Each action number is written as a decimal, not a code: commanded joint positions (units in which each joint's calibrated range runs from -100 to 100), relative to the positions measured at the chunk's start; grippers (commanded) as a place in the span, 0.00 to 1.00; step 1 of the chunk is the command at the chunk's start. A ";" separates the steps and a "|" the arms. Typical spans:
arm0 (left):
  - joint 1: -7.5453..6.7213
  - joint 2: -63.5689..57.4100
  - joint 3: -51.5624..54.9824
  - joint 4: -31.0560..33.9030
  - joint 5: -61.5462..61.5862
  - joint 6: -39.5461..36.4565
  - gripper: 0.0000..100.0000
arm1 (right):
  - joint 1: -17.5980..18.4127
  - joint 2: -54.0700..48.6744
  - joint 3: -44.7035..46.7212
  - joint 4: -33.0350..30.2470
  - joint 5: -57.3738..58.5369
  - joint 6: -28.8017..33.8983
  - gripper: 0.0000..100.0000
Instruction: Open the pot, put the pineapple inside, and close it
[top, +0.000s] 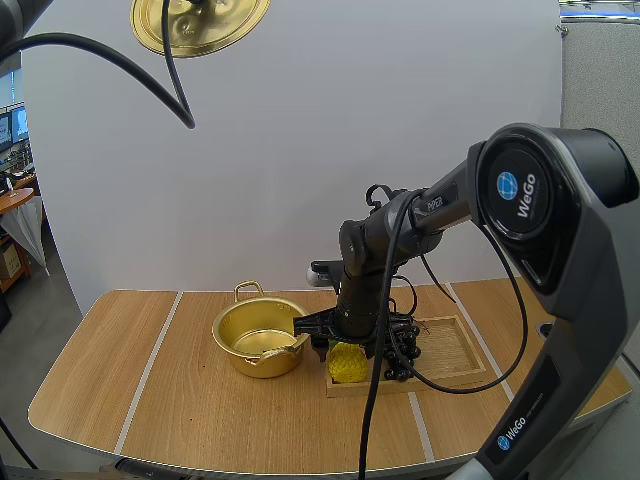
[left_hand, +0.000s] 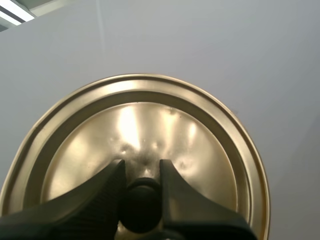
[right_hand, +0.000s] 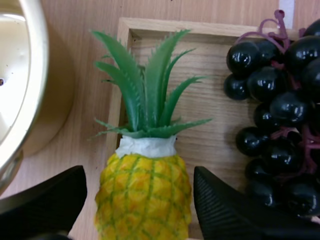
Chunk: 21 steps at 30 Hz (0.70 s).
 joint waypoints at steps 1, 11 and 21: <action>0.02 -0.35 -0.50 -0.07 -2.06 -0.43 0.00 | 0.09 0.73 -0.35 -0.58 -1.64 0.02 1.00; 0.02 -0.35 -0.50 -0.07 -2.06 -0.43 0.00 | 0.09 3.05 -0.35 -0.58 -2.08 0.02 0.88; 0.02 -0.35 -0.50 -0.07 -2.06 -0.43 0.00 | 0.09 -2.49 -0.35 -0.31 -0.82 -0.33 0.00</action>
